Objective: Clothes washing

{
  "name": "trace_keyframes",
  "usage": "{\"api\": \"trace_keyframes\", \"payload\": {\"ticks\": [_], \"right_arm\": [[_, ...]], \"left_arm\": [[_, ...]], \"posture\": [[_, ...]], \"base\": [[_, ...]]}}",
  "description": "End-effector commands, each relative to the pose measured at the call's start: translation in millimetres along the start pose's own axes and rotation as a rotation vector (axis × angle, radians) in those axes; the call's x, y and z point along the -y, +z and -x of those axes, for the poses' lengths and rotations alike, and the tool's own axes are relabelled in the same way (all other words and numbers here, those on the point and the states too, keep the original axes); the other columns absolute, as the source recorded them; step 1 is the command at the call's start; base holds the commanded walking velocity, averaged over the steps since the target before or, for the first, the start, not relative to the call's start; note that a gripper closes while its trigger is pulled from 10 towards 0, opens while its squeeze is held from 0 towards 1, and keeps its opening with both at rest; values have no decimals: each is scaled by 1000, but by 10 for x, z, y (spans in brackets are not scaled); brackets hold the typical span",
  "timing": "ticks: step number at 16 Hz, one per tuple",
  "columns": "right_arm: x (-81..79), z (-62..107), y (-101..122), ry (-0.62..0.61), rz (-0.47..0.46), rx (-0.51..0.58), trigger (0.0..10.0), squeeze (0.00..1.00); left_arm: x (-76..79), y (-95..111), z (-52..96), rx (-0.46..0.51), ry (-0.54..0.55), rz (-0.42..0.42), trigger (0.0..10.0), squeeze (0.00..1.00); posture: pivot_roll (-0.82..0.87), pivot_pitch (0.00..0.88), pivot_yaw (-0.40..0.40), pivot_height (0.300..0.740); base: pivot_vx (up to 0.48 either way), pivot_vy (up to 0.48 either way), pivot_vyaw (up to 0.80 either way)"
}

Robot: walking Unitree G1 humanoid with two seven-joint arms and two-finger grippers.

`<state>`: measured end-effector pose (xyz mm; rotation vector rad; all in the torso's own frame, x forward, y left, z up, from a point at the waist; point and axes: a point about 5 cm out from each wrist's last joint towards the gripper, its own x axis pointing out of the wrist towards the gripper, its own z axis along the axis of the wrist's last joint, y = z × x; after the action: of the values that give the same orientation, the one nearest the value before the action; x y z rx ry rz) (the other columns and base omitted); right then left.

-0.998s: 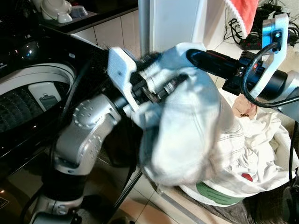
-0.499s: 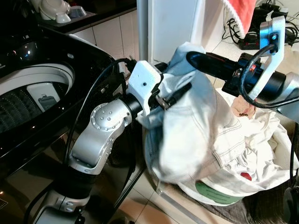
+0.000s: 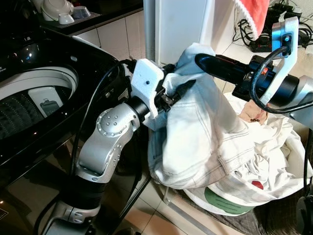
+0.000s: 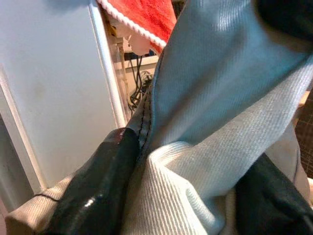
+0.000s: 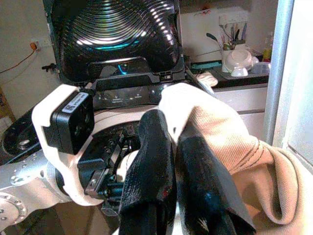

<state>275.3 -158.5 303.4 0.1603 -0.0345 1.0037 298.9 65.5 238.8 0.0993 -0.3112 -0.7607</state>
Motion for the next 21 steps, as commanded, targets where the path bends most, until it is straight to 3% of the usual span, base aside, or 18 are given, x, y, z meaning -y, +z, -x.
{"api": "trace_keyframes", "payload": {"ticks": [1, 2, 6, 9, 17, 18, 19, 21], "right_arm": [[-72, 22, 96, 30, 42, 33, 0, 0], [-72, 26, 90, 28, 42, 33, 0, 0], [-69, 33, 78, 24, 42, 31, 0, 0], [-71, 38, 70, 21, 42, 30, 0, 0], [-52, 39, 64, -2, 49, 27, 0, 0], [-26, 41, 73, -32, 60, 30, 9686, 337], [-6, 41, 82, -34, 29, 48, 10000, 1000], [6, 51, 110, -25, 21, 65, 10000, 1000]], "left_arm": [[-138, 27, 70, 10, 73, -66, 0, 0], [-121, 8, 84, 5, 56, -98, 0, 0], [-153, -35, 120, -8, 98, 46, 0, 0], [-167, -76, 162, -32, 105, 3, 0, 0], [-333, 33, 199, 24, 181, 6, 0, 0], [-404, 79, 205, 42, 219, -2, 0, 0], [-473, 128, 209, 59, 248, -8, 0, 0], [-783, 349, 249, 107, 354, -101, 0, 0]], "posture": [[-73, 0, 41, 740], [-73, 0, 43, 740], [-75, 0, 47, 740], [-75, 0, 48, 740], [-73, 0, 48, 740], [-73, 0, 48, 740], [-73, 0, 48, 740], [-66, 0, 46, 740]], "base": [[0, 0, 0], [0, 0, 0], [0, 0, 0], [0, 0, 0], [0, 0, 0], [0, 0, 0], [0, 0, 0], [0, 0, 0]]}}
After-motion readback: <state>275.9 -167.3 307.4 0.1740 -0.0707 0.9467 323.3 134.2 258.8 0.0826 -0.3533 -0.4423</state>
